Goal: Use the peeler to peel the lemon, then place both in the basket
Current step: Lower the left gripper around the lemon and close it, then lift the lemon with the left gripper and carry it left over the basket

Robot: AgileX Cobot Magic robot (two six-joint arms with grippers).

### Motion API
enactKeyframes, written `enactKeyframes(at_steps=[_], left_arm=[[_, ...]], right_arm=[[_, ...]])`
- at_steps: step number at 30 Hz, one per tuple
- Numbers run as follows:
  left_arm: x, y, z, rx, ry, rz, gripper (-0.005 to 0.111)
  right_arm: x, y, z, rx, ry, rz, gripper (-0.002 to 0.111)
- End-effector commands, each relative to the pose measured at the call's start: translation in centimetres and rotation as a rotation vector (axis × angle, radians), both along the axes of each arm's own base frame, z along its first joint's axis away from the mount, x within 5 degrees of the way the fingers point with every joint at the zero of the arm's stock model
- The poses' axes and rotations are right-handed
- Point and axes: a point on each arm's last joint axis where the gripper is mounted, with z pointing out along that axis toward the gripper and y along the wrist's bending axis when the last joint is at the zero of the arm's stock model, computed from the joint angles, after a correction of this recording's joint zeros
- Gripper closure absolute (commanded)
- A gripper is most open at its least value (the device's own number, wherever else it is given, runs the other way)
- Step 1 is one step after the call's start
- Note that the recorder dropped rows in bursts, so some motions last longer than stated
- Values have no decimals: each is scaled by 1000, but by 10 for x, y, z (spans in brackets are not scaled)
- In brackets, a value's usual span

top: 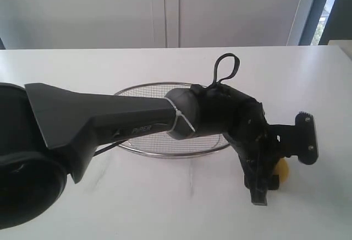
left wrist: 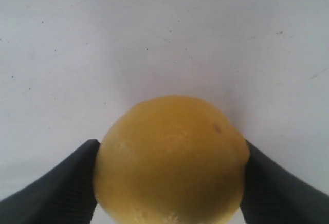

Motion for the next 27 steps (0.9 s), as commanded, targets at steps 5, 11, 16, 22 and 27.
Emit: enactKeyframes(at_steps=[5,11,16,22,27], left_arm=[[-3,3,-3,39,36,2,101],[-7,9,27,-2,88,89,107],[-12,18,51,20,114,107,107],[-13,37,60,181,97,128,107],[-10,51,68,260,98,190,107]], right_arm=[[-1,-1,0,0,-10,-9,108],[-1,-1,0,0,-10,-9,108],[-1,-1,1,1,-19,-7,108],[-1,-1,1,-4,-18,-7,108],[-1,-1,0,-5,-11,-8,108]])
